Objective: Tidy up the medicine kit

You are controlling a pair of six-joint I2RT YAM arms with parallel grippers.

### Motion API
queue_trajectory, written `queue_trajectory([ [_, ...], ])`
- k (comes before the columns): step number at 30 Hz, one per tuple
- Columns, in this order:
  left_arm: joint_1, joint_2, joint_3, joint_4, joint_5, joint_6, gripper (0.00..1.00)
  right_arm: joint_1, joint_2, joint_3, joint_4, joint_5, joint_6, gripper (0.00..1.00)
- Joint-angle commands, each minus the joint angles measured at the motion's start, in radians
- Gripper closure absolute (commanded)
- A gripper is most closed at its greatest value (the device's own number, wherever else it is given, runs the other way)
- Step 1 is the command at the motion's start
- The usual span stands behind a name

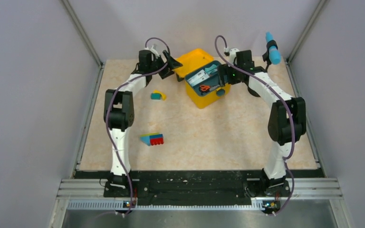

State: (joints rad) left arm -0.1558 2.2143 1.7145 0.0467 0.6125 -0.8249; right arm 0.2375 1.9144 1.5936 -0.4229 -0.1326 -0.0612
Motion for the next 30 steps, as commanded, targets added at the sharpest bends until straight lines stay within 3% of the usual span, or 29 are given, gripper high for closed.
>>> queue_trajectory([
  [1,0.011,0.244,0.306,0.207,-0.080,-0.026,0.05,-0.006,0.005,0.059,-0.010,-0.024,-0.056,0.10],
  [2,0.010,0.381,0.468,0.260,-0.142,-0.050,0.02,-0.006,0.006,0.066,-0.014,-0.006,-0.065,0.10],
  [7,-0.001,0.455,0.570,0.271,-0.201,-0.047,0.01,-0.024,0.043,0.138,-0.041,0.016,-0.095,0.09],
  [12,-0.013,0.429,0.514,0.289,-0.165,-0.070,0.01,-0.046,0.091,0.196,-0.051,0.032,-0.106,0.09],
  [19,-0.052,0.465,0.549,0.402,-0.025,-0.134,0.01,-0.053,0.154,0.189,0.014,0.127,-0.181,0.09],
  [24,-0.070,0.398,0.513,0.494,0.057,-0.178,0.03,-0.062,0.225,0.286,-0.025,-0.019,-0.169,0.09],
  [30,-0.047,0.173,0.320,0.638,0.145,-0.142,0.06,-0.060,0.239,0.324,-0.051,-0.191,-0.117,0.11],
])
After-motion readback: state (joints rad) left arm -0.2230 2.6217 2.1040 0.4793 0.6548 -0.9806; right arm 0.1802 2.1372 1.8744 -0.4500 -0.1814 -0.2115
